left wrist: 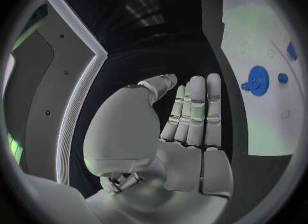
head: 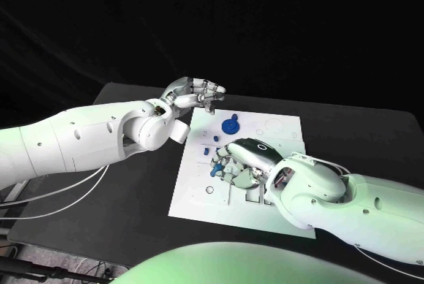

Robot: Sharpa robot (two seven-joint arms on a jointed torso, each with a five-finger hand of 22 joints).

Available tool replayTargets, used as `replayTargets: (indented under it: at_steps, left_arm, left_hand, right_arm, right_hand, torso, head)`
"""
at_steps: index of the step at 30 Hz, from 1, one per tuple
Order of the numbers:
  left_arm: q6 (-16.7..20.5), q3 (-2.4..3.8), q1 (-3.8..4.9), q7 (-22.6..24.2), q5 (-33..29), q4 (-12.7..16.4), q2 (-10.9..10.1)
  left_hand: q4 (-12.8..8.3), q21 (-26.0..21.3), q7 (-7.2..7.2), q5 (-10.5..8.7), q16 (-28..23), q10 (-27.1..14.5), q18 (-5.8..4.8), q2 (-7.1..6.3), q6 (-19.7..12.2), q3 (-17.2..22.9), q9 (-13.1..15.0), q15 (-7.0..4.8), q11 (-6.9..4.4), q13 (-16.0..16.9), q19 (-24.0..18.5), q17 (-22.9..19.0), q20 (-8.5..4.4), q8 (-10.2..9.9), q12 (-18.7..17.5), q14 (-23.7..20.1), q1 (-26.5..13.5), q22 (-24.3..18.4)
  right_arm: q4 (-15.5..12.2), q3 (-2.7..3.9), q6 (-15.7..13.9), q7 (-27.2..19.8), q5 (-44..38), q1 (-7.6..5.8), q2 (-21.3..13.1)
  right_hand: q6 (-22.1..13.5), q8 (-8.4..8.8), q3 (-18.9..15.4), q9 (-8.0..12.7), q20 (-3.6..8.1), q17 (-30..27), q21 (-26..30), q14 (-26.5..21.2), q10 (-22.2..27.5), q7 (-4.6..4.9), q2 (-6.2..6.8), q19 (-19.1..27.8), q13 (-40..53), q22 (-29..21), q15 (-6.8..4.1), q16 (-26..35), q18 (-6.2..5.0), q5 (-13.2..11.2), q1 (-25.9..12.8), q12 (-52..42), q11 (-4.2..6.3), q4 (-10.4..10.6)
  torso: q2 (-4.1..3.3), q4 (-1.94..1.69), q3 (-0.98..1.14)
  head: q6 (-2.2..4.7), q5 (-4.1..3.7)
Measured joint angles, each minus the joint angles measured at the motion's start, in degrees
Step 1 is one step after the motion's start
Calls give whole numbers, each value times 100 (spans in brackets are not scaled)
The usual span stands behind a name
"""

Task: Assemble the parts on the task board

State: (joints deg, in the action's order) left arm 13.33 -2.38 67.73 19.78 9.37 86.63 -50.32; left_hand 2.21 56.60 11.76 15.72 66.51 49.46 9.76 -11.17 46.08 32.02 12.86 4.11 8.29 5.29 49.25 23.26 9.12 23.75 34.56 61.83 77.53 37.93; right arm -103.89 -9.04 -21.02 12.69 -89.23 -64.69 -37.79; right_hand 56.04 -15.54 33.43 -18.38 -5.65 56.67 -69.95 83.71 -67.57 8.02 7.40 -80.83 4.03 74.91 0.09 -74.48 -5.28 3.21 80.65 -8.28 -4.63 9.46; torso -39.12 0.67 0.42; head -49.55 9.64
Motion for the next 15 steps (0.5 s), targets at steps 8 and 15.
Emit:
replayTargets:
  at_steps: [8, 15]
  left_arm:
    - [-12, 0, -1, 0, -1, -22, 30]
    - [-31, 0, -2, -5, -2, -31, 44]
  left_hand:
    - [0, 0, 0, 0, 0, -13, 0, 0, 0, 0, 4, 0, 13, 2, 0, 0, 0, 0, 24, 0, 0, -1]
    - [0, 0, 0, 0, 0, -22, 0, 0, 0, 0, 4, 0, 22, 5, 0, -1, 0, 0, 27, 0, 0, -1]
  right_arm:
    - [179, -11, 32, -46, -59, 204, 126]
    - [264, -15, 114, -46, -121, 329, 188]
  right_hand:
    - [-16, -122, -43, 0, 0, 3, 0, 0, 0, 14, 52, 0, 4, 4, 0, -19, 0, 156, -68, 0, 0, -33]
    - [-18, -123, -56, -1, 0, 13, 0, 0, -21, 15, 75, 0, 4, 4, 0, -19, 0, 156, -90, 0, 21, -21]
  torso:
    - [-1, -6, 3]
    - [-3, -13, -6]
  head:
    - [-7, 25]
    - [-17, 27]
